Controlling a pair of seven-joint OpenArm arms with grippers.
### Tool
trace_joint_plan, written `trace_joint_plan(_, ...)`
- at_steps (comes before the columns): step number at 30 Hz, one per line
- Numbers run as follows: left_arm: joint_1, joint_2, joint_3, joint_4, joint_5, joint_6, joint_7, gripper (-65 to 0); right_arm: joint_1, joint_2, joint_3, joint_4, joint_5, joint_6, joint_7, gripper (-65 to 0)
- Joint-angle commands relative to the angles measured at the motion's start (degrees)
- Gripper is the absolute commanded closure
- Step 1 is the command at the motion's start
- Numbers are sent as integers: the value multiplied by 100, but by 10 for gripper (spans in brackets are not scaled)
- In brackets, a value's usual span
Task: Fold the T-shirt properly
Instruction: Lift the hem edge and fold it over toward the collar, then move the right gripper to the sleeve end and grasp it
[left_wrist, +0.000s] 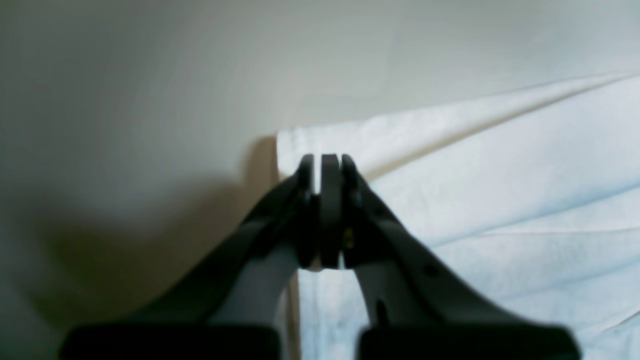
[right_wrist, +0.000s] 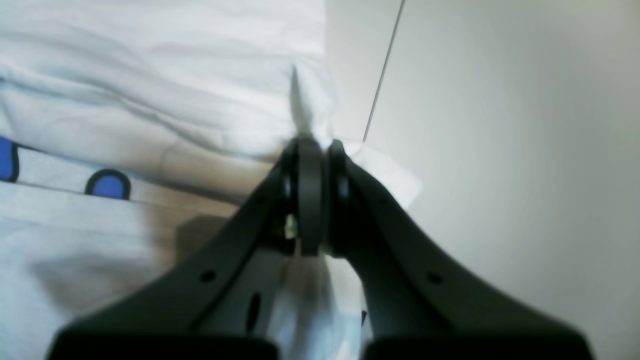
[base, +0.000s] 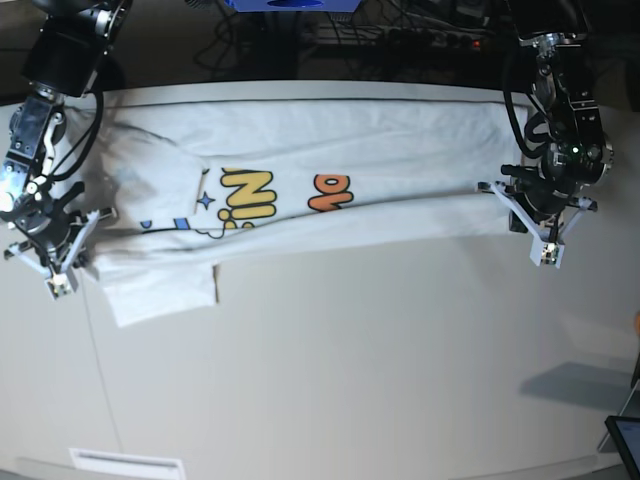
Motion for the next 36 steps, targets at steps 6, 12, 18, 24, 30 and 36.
trace_joint_plan(6, -113, -111, 507, -418, 12, 13, -109, 0, 12, 87, -12, 72, 54, -29, 135, -6)
trace_joint_plan(12, -113, -111, 894, -1086, 126, 13, -584, 0, -93, 87, 15, 63, 54, -29, 118, -15)
trace_joint_plan(18, -69, -59, 1114, -1218, 900, 13, -874, 0, -67, 113, 50, 124, 54, -29, -181, -255)
trace_joint_plan(24, -78, -59, 1105, -1218, 891, 13, -874, 0, 223, 95, 727, 485, 54, -29, -207, -312)
trace_joint_plan(30, -78, 29, 1096, -1201, 900, 13, -874, 0, 707, 148, 6, 432, 54, -29, -234, -316)
trace_joint_plan(36, -113, 144, 1043, -1201, 935, 13, -865, 0, 698, 95, -144, 441, 10, -157, -709, -313)
